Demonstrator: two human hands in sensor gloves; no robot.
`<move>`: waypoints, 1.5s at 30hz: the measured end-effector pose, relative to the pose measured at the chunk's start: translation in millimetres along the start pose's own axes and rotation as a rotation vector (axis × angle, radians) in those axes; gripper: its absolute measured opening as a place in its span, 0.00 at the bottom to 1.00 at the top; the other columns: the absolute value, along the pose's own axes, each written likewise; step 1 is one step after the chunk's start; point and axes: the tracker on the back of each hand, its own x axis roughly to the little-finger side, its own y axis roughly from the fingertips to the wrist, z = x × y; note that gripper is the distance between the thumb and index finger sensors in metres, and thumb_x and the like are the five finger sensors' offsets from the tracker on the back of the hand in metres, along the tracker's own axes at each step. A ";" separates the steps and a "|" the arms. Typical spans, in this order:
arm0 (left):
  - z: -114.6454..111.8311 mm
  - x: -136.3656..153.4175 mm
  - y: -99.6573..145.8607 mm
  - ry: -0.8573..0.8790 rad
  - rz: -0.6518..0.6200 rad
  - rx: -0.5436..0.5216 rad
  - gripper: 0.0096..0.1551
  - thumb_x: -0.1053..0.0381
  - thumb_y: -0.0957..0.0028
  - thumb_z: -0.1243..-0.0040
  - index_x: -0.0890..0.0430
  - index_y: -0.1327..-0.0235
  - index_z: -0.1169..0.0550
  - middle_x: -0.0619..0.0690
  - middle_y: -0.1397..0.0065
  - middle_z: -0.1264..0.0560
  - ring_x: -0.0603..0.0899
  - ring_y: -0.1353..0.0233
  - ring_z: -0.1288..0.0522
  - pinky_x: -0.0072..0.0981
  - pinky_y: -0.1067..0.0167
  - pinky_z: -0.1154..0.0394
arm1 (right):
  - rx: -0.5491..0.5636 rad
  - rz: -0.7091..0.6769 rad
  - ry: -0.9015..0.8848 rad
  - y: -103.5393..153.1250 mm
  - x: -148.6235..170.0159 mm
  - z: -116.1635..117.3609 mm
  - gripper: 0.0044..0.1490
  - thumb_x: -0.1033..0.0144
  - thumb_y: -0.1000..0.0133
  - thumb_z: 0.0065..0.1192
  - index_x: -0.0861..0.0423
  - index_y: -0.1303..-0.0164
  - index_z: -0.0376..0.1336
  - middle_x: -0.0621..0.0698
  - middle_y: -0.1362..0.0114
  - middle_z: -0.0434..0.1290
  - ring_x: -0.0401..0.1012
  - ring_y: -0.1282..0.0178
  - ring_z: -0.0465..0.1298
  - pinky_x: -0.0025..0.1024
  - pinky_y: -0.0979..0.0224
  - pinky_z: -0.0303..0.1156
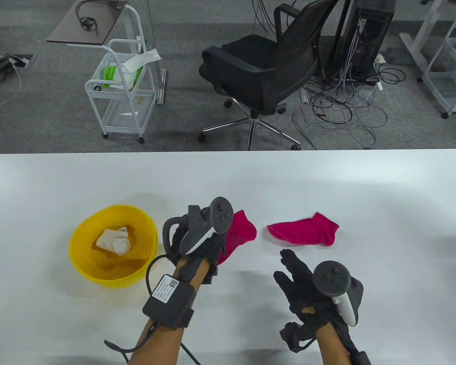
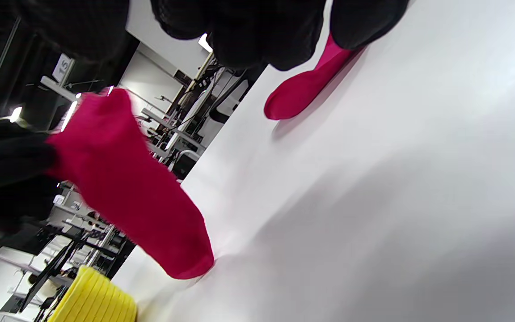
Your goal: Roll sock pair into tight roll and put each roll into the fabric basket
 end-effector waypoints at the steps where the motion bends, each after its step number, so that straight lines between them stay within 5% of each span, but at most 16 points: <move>1: 5.2 0.4 8.1 0.025 -0.008 -0.003 0.23 0.45 0.61 0.33 0.49 0.54 0.14 0.50 0.51 0.14 0.54 0.56 0.14 0.48 0.54 0.23 | 0.006 0.008 0.001 -0.6 1.9 -1.2 0.47 0.40 0.52 0.57 0.45 0.24 0.49 0.51 0.18 0.60 0.52 0.17 0.63 0.56 0.24 0.61; 12: 31.7 3.9 85.0 0.275 -0.097 0.025 0.23 0.44 0.60 0.32 0.50 0.54 0.14 0.50 0.52 0.14 0.54 0.57 0.14 0.48 0.55 0.22 | 0.030 -0.010 -0.003 1.1 -1.2 -4.5 0.47 0.39 0.52 0.57 0.45 0.24 0.49 0.51 0.18 0.59 0.52 0.17 0.63 0.56 0.24 0.61; 17: 23.6 10.8 102.3 0.333 -0.065 0.116 0.23 0.44 0.60 0.32 0.51 0.54 0.13 0.51 0.53 0.13 0.54 0.58 0.14 0.47 0.57 0.22 | 0.034 0.010 -0.011 -0.8 0.9 -6.1 0.47 0.39 0.52 0.57 0.46 0.23 0.49 0.51 0.18 0.59 0.52 0.17 0.62 0.57 0.24 0.61; 23: -36.6 20.7 77.7 0.296 0.039 0.250 0.23 0.44 0.59 0.33 0.50 0.53 0.15 0.51 0.52 0.14 0.53 0.57 0.14 0.47 0.57 0.22 | 0.016 0.018 0.024 -2.7 -0.2 -2.3 0.47 0.39 0.52 0.56 0.45 0.23 0.49 0.51 0.17 0.59 0.52 0.17 0.62 0.57 0.23 0.61; 31: -105.4 37.7 24.8 0.236 0.191 0.269 0.23 0.45 0.60 0.33 0.50 0.52 0.15 0.51 0.51 0.14 0.54 0.57 0.14 0.47 0.57 0.22 | -0.005 0.025 0.053 -4.1 -1.6 2.0 0.47 0.39 0.52 0.56 0.45 0.23 0.49 0.51 0.17 0.59 0.52 0.17 0.62 0.57 0.23 0.60; 39: -122.1 32.0 10.7 0.112 0.169 0.219 0.26 0.43 0.60 0.34 0.48 0.49 0.16 0.50 0.45 0.15 0.55 0.52 0.14 0.48 0.54 0.23 | -0.031 0.030 0.070 -4.7 -1.7 5.8 0.48 0.39 0.51 0.56 0.45 0.23 0.49 0.51 0.17 0.58 0.52 0.17 0.62 0.57 0.23 0.60; 45: -88.1 33.4 39.0 0.160 0.082 0.130 0.34 0.37 0.61 0.37 0.46 0.39 0.21 0.51 0.34 0.21 0.58 0.37 0.18 0.52 0.43 0.26 | -0.063 0.026 0.085 -4.8 -2.2 9.2 0.47 0.38 0.52 0.56 0.45 0.24 0.51 0.52 0.16 0.54 0.54 0.16 0.59 0.59 0.23 0.58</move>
